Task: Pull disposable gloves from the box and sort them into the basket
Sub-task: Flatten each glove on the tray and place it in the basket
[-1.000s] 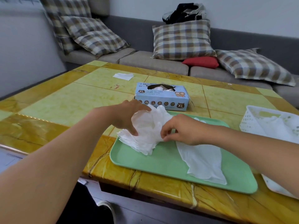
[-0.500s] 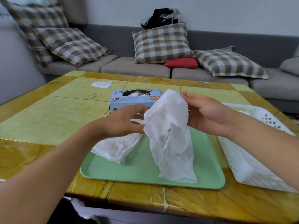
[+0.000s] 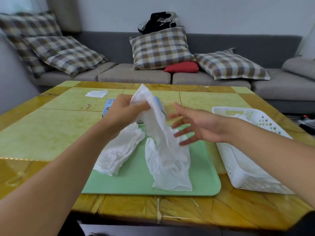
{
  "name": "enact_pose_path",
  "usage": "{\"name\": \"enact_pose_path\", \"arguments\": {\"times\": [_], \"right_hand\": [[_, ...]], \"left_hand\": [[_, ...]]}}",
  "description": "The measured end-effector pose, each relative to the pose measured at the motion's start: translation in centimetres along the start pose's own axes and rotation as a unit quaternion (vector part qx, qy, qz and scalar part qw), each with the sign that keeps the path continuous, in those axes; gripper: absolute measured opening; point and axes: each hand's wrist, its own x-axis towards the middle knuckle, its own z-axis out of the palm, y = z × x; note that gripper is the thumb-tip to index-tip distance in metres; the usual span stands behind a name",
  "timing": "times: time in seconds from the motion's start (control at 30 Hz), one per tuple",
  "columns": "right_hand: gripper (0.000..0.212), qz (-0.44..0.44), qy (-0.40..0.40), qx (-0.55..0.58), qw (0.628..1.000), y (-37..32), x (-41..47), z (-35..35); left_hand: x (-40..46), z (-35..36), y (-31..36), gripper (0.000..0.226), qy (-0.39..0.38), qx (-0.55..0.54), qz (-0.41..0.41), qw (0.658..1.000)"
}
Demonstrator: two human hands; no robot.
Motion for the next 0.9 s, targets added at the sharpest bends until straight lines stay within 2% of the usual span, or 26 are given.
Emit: {"name": "enact_pose_path", "arguments": {"times": [0.1, 0.2, 0.27, 0.33, 0.47, 0.57, 0.63, 0.7, 0.8, 0.87, 0.9], "right_hand": [[0.074, -0.148, 0.014, -0.126, 0.981, -1.2, -0.5, 1.1], [0.054, -0.257, 0.035, -0.098, 0.961, -2.0, -0.8, 2.8], [0.04, -0.285, 0.063, -0.042, 0.955, -2.1, -1.0, 3.1], [0.035, -0.273, 0.069, -0.02, 0.959, -2.2, -1.3, 2.9], [0.032, -0.166, 0.031, 0.045, 0.985, -2.0, -1.8, 2.4], [0.04, -0.111, 0.037, 0.073, 0.99, -1.8, -1.5, 2.2], [0.042, -0.096, 0.014, 0.124, 0.988, -2.0, -1.4, 2.1], [0.043, -0.084, 0.0, 0.193, 0.978, -2.1, -1.3, 1.9], [0.046, -0.068, -0.009, 0.225, 0.972, -1.9, -1.3, 1.6], [0.046, -0.056, -0.014, 0.187, 0.981, -1.9, -1.5, 1.4], [0.042, -0.054, -0.019, 0.171, 0.984, -1.9, -1.7, 1.4]], "left_hand": [[0.3, 0.5, 1.5, 0.024, -0.005, 0.042, 0.004, 0.999], [0.0, 1.4, 3.2, 0.018, -0.018, 0.082, 0.03, 0.996], [-0.1, 1.2, 4.0, 0.016, -0.025, 0.095, 0.032, 0.995], [-0.2, 0.5, 4.5, 0.014, -0.065, 0.093, 0.022, 0.993], [-0.6, -0.9, 3.9, 0.041, -0.146, -0.01, -0.01, 0.989], [-0.4, -0.9, 3.3, 0.047, -0.139, -0.091, -0.024, 0.986], [-0.1, -0.8, 2.7, 0.05, -0.135, -0.139, -0.045, 0.98], [-0.2, -0.7, 2.2, 0.058, -0.162, -0.115, -0.078, 0.977], [-0.3, -0.4, 1.6, 0.041, -0.167, -0.111, -0.113, 0.973], [-0.1, -0.5, 1.5, 0.022, -0.159, -0.153, -0.106, 0.969], [-0.1, -0.6, 1.6, 0.021, -0.165, -0.17, -0.099, 0.966]]}}
